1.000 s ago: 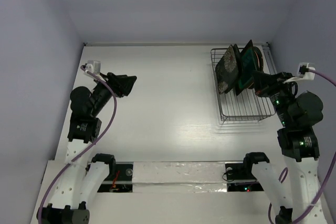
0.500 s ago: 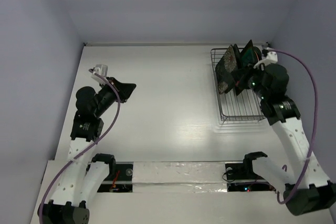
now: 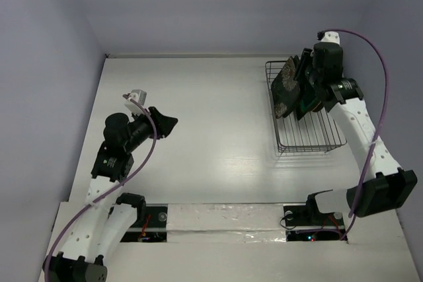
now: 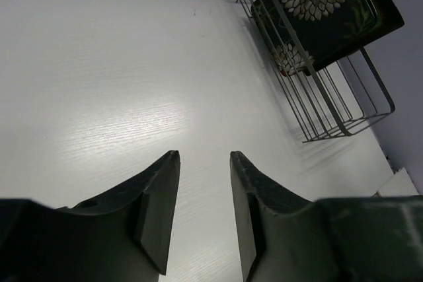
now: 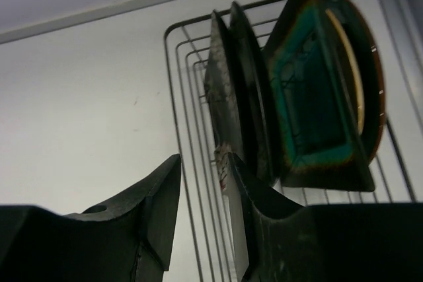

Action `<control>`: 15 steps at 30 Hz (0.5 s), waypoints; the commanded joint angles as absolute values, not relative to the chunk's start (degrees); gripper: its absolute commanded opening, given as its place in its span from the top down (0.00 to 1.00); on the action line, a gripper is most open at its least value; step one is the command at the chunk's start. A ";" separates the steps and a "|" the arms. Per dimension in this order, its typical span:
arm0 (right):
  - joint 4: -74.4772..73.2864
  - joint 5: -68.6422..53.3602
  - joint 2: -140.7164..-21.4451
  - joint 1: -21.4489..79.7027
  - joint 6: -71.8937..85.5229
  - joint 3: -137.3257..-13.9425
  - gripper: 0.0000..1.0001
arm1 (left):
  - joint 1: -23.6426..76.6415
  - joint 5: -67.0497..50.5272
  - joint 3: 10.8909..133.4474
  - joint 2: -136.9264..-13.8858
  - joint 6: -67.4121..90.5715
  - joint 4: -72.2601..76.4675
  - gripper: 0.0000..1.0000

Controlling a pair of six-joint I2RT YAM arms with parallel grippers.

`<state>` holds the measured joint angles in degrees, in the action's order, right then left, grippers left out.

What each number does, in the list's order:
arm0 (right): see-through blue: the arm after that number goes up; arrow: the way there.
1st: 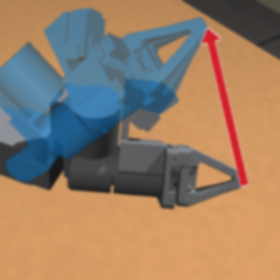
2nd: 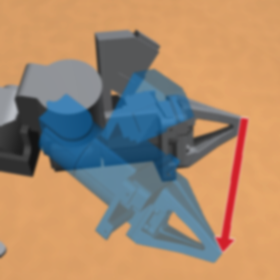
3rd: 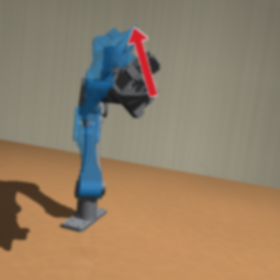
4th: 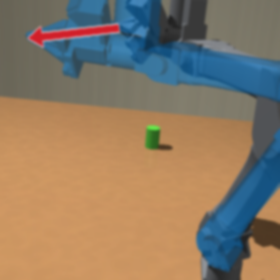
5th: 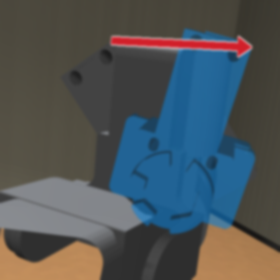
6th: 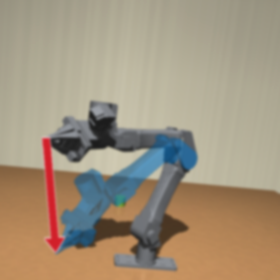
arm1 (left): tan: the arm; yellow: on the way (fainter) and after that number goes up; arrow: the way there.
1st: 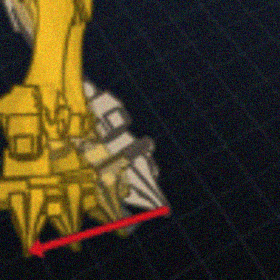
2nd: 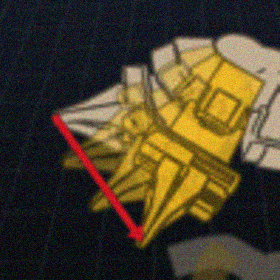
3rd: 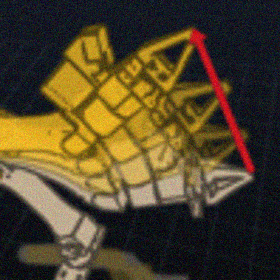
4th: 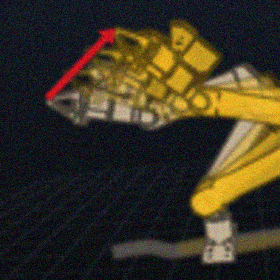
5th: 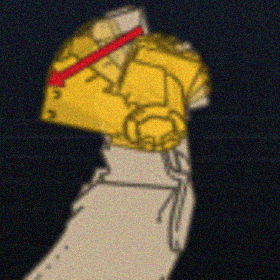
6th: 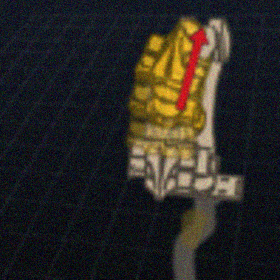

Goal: Unload the plates from the dish rack

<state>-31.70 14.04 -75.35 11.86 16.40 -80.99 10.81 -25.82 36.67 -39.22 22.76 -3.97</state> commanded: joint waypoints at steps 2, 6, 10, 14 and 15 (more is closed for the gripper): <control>-37.87 23.63 -80.50 12.48 12.48 -88.32 0.60 | 11.78 -23.12 37.97 -38.23 20.92 -3.52 0.64; -39.29 23.38 -86.12 12.48 11.60 -92.19 0.64 | 13.53 -22.42 38.41 -38.93 20.31 -3.78 0.63; -39.29 23.55 -88.94 12.48 10.90 -94.65 0.66 | 13.54 -21.53 38.76 -39.02 19.78 -3.43 0.62; -42.00 25.05 -92.98 12.48 10.20 -97.90 0.67 | 14.06 -21.97 38.67 -39.11 20.04 -3.16 0.55; -42.19 25.05 -93.60 12.48 10.02 -98.17 0.68 | 14.06 -21.97 38.67 -39.20 20.04 -3.08 0.52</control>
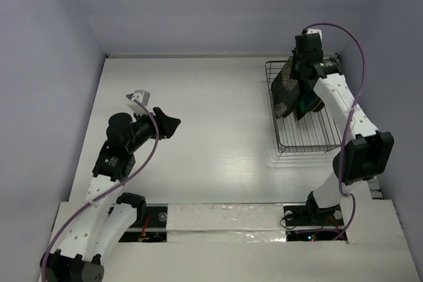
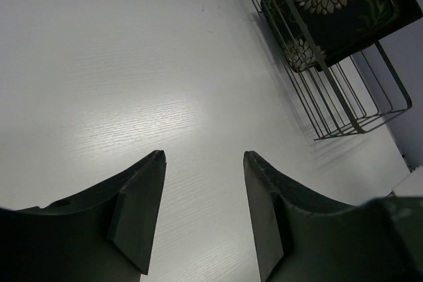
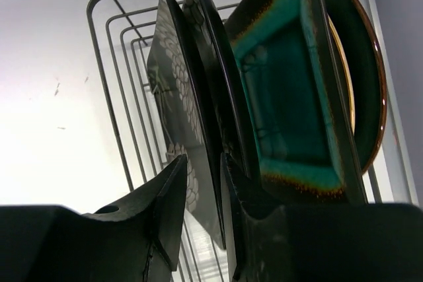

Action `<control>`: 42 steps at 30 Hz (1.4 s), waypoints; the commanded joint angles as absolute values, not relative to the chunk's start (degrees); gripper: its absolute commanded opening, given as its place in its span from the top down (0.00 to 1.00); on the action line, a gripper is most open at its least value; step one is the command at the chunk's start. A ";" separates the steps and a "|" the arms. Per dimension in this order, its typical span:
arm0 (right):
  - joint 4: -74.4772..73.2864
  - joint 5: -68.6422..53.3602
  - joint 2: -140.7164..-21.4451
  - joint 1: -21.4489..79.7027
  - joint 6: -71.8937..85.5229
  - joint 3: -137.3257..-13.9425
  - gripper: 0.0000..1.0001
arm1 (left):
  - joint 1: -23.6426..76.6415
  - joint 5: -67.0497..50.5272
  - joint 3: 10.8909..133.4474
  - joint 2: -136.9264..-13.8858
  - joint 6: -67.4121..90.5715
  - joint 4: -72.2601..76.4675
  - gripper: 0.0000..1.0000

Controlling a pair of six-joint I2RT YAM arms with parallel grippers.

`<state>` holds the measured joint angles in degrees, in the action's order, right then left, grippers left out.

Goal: Unload the plates from the dish rack

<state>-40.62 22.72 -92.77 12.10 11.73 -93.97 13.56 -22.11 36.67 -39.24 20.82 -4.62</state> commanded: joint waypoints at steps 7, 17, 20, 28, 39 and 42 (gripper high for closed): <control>-42.01 24.78 -97.73 12.48 9.75 -98.79 0.68 | 14.06 -21.53 38.76 -39.11 19.95 -2.90 0.47; -42.19 27.68 -103.18 12.48 8.70 -99.31 0.67 | 14.06 -21.71 38.67 -38.76 19.86 -2.72 0.46; -41.93 32.51 -102.57 14.75 7.22 -100.02 0.74 | 14.06 -21.80 38.58 -38.67 19.86 -2.64 0.46; -40.16 37.09 -98.97 17.84 3.16 -102.65 1.00 | 14.06 -22.32 38.50 -38.50 19.95 -2.55 0.45; -38.77 38.33 -87.38 22.49 4.13 -109.07 1.00 | 14.06 -23.03 38.67 -38.67 19.78 -2.46 0.30; -36.57 30.79 -81.93 23.99 8.07 -107.68 1.00 | 14.06 -22.85 38.76 -38.58 19.69 -2.46 0.29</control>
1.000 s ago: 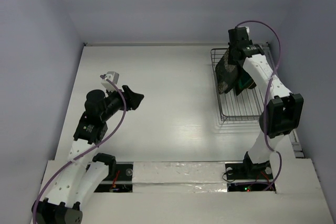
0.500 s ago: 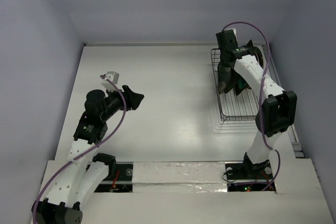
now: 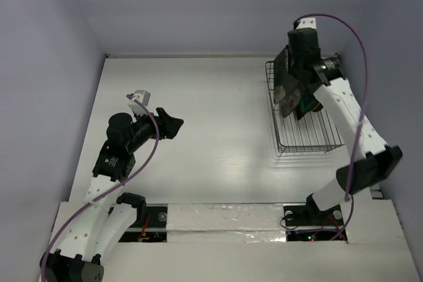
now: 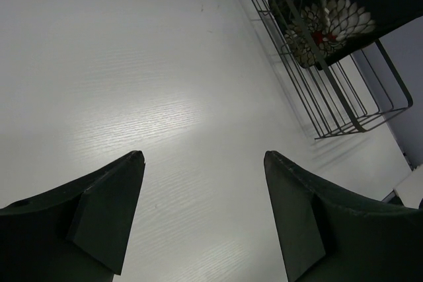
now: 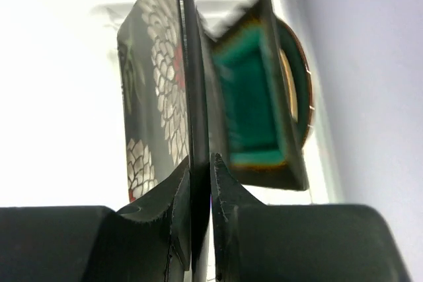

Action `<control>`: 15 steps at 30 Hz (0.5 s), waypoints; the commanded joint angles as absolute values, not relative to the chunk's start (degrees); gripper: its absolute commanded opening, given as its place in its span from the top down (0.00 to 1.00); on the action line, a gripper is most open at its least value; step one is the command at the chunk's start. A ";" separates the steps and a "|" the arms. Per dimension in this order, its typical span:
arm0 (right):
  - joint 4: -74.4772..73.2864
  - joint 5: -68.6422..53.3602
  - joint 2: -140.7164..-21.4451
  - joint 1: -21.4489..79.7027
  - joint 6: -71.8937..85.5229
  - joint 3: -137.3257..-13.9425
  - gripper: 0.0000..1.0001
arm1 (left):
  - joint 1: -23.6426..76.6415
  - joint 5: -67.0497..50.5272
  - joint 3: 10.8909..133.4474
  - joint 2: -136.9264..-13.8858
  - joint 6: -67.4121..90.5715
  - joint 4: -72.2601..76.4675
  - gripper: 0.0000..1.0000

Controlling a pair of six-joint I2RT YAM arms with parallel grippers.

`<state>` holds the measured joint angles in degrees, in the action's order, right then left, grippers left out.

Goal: Unload the plates from the dish rack

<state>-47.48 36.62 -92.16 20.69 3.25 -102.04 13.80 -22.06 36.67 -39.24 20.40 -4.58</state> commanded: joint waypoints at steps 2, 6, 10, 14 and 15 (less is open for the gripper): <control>-32.03 23.84 -78.33 25.83 10.97 -104.61 1.00 | 14.06 -22.68 38.85 -38.41 19.78 -2.46 0.30; -19.80 15.48 -76.81 29.52 17.21 -94.24 1.00 | 14.06 -22.68 38.85 -38.32 19.78 -2.46 0.31; -8.11 6.87 -82.95 35.57 25.47 -89.13 1.00 | 14.06 -21.01 39.11 -37.27 19.51 -3.42 0.33; 6.38 4.23 -91.56 39.80 35.12 -89.81 1.00 | 14.06 -18.90 40.16 -35.07 19.07 -4.31 0.36; 7.55 3.61 -93.84 40.42 36.46 -90.96 1.00 | 14.06 -18.37 40.25 -34.55 19.07 -4.39 0.37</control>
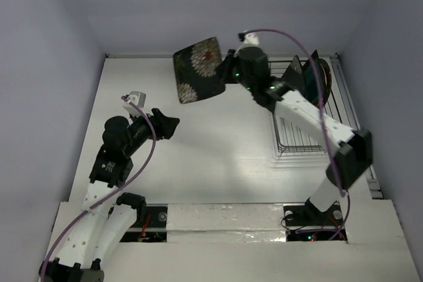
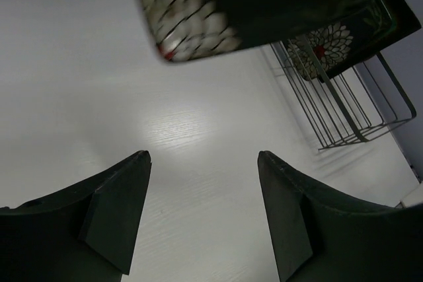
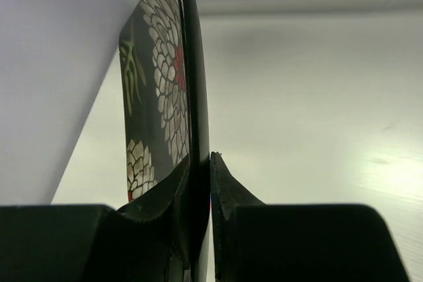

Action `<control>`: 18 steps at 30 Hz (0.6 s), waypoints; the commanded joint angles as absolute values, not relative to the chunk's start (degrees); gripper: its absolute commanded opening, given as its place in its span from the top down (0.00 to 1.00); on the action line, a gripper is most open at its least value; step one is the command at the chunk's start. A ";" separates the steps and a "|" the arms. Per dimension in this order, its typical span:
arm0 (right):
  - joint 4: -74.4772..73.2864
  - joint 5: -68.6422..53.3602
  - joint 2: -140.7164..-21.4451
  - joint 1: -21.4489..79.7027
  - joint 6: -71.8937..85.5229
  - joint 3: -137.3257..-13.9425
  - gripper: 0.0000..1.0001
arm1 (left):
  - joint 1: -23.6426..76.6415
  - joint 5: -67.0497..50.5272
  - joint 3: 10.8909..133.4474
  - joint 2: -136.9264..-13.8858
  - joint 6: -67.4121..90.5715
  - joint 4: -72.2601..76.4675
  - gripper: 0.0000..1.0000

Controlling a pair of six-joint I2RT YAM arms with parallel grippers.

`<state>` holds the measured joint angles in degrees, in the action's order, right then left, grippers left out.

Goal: Unload the plates from the dish rack

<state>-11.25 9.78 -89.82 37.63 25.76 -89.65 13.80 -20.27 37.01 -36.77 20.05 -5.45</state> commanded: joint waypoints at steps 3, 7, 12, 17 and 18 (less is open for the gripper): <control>9.66 2.55 -102.72 41.75 41.12 -96.05 1.00 | 14.06 -15.65 40.87 -32.79 18.90 -5.27 0.42; 10.28 3.16 -112.92 43.85 45.96 -102.21 1.00 | 14.06 -14.06 40.87 -31.55 18.98 -5.45 0.43; 8.97 4.22 -124.25 45.00 51.23 -109.85 1.00 | 14.59 -14.50 40.69 -31.55 18.90 -5.27 0.43; 8.09 4.57 -129.54 45.00 56.94 -110.21 1.00 | 14.59 -14.50 40.61 -31.29 18.98 -5.27 0.43; 7.56 4.31 -130.42 45.00 57.82 -110.30 1.00 | 14.59 -14.50 40.61 -31.20 18.98 -5.36 0.43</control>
